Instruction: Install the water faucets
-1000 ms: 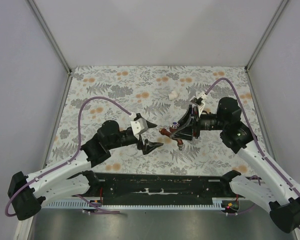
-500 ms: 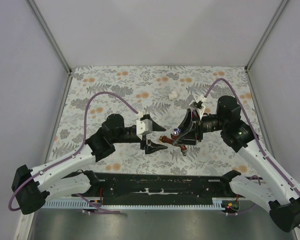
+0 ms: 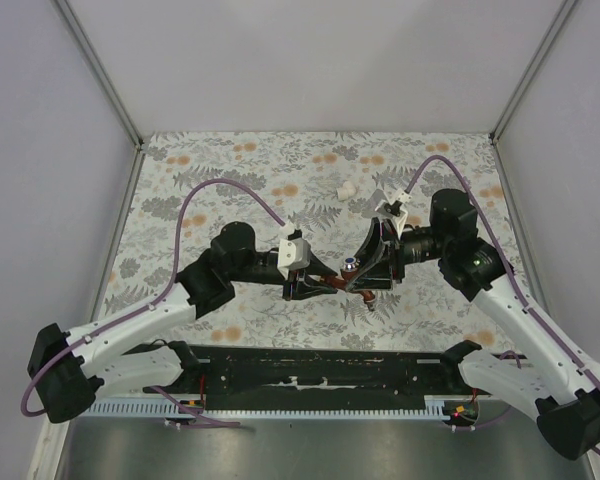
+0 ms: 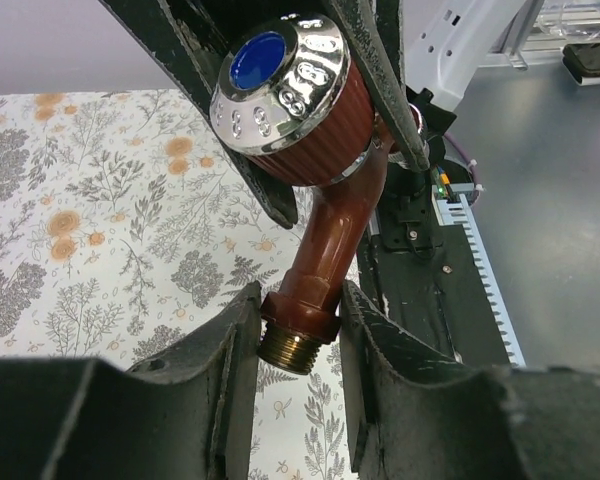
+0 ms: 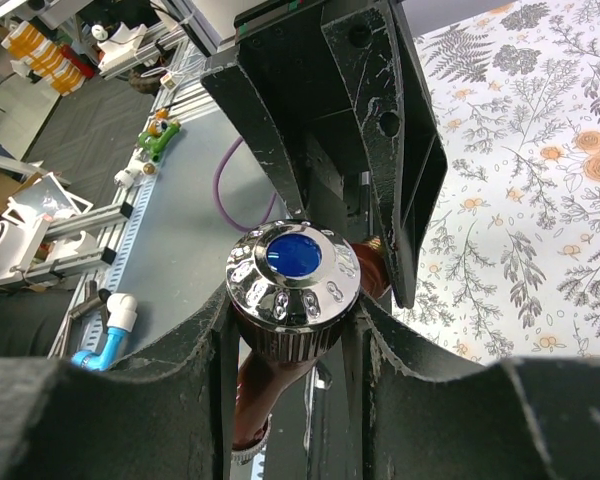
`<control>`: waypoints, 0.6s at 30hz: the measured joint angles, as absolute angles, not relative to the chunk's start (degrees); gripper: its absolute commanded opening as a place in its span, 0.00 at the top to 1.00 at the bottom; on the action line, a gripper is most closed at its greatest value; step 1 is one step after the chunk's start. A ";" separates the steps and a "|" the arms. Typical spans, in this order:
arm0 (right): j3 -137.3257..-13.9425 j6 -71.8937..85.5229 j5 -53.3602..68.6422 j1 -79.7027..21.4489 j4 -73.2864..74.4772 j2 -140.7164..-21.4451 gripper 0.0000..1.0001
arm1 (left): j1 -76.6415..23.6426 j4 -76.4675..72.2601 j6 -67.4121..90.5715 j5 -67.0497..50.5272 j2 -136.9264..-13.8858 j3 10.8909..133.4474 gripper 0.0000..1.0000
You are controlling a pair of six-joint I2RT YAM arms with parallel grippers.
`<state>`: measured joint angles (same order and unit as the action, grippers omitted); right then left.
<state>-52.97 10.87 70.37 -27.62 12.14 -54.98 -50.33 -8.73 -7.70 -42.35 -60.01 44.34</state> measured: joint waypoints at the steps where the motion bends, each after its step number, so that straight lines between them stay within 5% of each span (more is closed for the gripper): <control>1: -52.97 10.87 70.46 -27.62 12.16 -55.09 0.95 | -50.30 -8.69 -7.73 -42.41 -60.12 44.36 0.98; 4: -52.97 10.85 70.50 -27.62 12.25 -55.37 0.70 | -50.30 -8.23 -7.73 -42.17 -60.23 44.40 0.98; 7: -52.97 10.59 69.43 -27.62 13.08 -55.46 0.09 | -50.33 -7.11 -7.75 -40.27 -59.81 44.40 0.98; 8: -53.01 10.52 68.82 -27.62 13.54 -55.46 0.02 | -50.37 -6.35 -7.73 -38.74 -59.37 44.40 0.98; 18: -51.07 10.17 52.66 -27.62 13.89 -52.49 0.02 | -50.33 4.78 -7.64 -20.75 -55.55 46.09 0.98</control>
